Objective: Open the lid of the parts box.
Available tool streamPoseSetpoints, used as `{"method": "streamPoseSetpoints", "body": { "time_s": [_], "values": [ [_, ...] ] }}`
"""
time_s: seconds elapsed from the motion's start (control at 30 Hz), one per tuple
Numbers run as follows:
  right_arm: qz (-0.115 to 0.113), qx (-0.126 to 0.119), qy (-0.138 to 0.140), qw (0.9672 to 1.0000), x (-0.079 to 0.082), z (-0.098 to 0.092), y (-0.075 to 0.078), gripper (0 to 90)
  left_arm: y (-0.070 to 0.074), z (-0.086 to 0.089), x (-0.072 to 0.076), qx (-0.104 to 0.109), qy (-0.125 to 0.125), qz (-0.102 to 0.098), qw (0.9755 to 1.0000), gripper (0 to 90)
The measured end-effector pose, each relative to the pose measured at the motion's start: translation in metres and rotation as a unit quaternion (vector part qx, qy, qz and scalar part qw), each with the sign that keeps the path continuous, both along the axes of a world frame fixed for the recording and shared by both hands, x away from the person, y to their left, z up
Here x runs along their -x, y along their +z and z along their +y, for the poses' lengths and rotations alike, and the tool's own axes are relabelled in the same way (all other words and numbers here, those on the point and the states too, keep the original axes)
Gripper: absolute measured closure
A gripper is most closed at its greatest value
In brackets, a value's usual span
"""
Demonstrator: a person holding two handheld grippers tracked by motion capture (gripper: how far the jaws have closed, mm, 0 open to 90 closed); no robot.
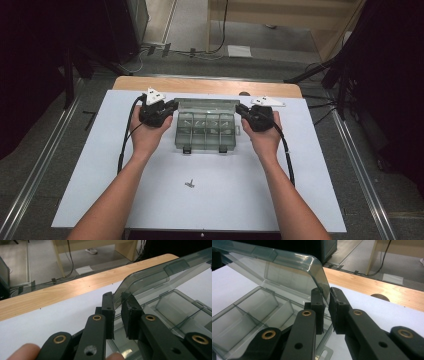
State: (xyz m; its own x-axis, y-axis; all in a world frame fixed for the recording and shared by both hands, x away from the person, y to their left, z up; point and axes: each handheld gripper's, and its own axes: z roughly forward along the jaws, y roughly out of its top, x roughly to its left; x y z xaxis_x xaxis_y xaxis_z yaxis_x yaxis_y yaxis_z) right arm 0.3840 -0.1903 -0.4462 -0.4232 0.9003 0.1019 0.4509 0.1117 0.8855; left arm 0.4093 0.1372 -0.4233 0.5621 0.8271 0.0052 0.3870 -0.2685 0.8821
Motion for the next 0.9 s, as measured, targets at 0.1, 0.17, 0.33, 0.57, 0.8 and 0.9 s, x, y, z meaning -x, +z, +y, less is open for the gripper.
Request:
{"method": "streamPoseSetpoints", "body": {
  "time_s": [0.1,0.17,0.33,0.57,0.8,0.9],
  "values": [
    [0.007,-0.002,-0.004,1.0,-0.002,0.0,0.002,86.5,0.0,-0.001,-0.006,0.009,0.003,0.003,1.0,80.7],
    [0.008,-0.005,-0.006,0.9999,-0.004,-0.001,0.003,88.0,0.0,-0.001,-0.008,0.006,0.006,0.007,0.9999,80.8],
    [0.008,-0.002,-0.003,1.0,-0.008,-0.003,0.003,89.0,0.0,-0.002,-0.013,0.011,0.008,0.007,0.9999,81.9],
    [0.01,0.001,-0.011,0.9999,-0.013,-0.001,0.006,89.4,0.001,-0.002,-0.02,0.012,0.013,0.014,0.9998,82.8],
    [0.012,-0.001,-0.013,0.9998,-0.02,-0.001,0.007,89.5,0.0,-0.002,-0.028,0.02,0.016,0.021,0.9995,82.9],
    [0.011,-0.003,-0.015,0.9998,-0.022,-0.001,0.007,89.4,-0.002,-0.003,-0.031,0.023,0.015,0.022,0.9994,82.9]
  ]
}}
